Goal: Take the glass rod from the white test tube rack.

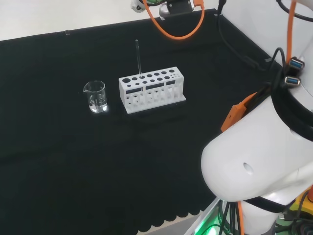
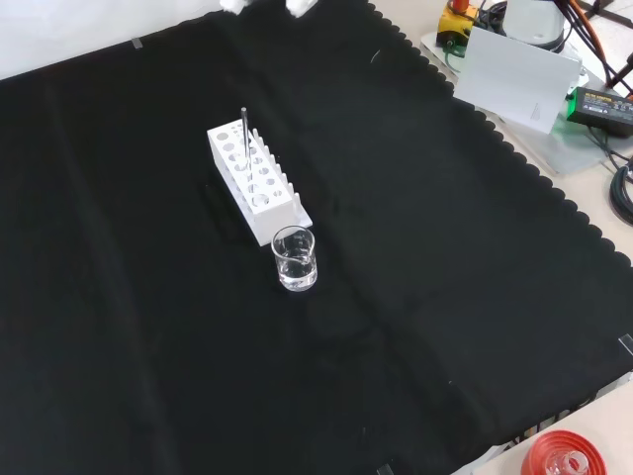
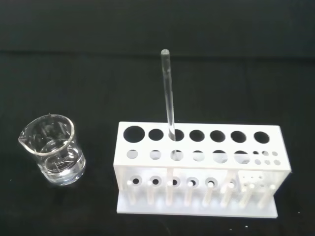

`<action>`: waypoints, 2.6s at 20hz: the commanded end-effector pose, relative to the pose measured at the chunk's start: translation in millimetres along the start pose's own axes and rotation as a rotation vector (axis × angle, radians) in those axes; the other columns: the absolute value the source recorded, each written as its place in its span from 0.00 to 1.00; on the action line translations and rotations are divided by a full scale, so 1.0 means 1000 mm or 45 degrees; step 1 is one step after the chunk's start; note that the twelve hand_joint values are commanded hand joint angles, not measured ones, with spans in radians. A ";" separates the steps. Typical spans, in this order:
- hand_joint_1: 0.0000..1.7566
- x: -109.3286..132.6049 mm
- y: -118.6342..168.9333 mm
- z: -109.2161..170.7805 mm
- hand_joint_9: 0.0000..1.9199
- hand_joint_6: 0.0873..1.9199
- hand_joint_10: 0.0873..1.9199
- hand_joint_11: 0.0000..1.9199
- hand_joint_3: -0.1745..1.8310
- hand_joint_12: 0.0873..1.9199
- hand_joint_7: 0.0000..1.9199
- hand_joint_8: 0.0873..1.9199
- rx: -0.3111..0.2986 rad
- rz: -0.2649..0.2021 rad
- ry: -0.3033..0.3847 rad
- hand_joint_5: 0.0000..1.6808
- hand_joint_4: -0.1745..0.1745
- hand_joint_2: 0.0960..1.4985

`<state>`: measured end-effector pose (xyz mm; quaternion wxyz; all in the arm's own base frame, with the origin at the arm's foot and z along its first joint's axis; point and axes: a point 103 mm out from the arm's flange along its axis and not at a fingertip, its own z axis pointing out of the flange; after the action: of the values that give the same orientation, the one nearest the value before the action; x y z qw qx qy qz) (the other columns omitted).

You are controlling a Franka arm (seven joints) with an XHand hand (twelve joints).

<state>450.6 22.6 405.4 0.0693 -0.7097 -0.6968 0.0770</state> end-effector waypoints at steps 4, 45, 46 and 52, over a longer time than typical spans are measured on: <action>0.30 -0.006 0.037 0.026 0.28 0.00 0.36 0.27 0.00 0.69 0.14 0.35 0.015 -0.048 0.046 0.22 0.33 0.86; 0.31 -0.001 0.088 0.112 0.30 0.00 0.36 0.27 0.00 0.68 0.17 0.36 0.082 -0.107 0.032 0.23 0.32 0.83; 0.31 -0.001 0.089 0.113 0.31 0.00 0.36 0.28 0.00 0.68 0.17 0.36 0.071 -0.113 0.023 0.24 0.31 0.83; 0.34 0.003 0.092 0.116 0.36 0.13 0.34 0.34 0.00 0.66 0.24 0.35 0.087 -0.137 0.008 0.31 0.31 0.82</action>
<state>516.8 20.0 275.7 0.0982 -0.6750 -0.7257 0.0895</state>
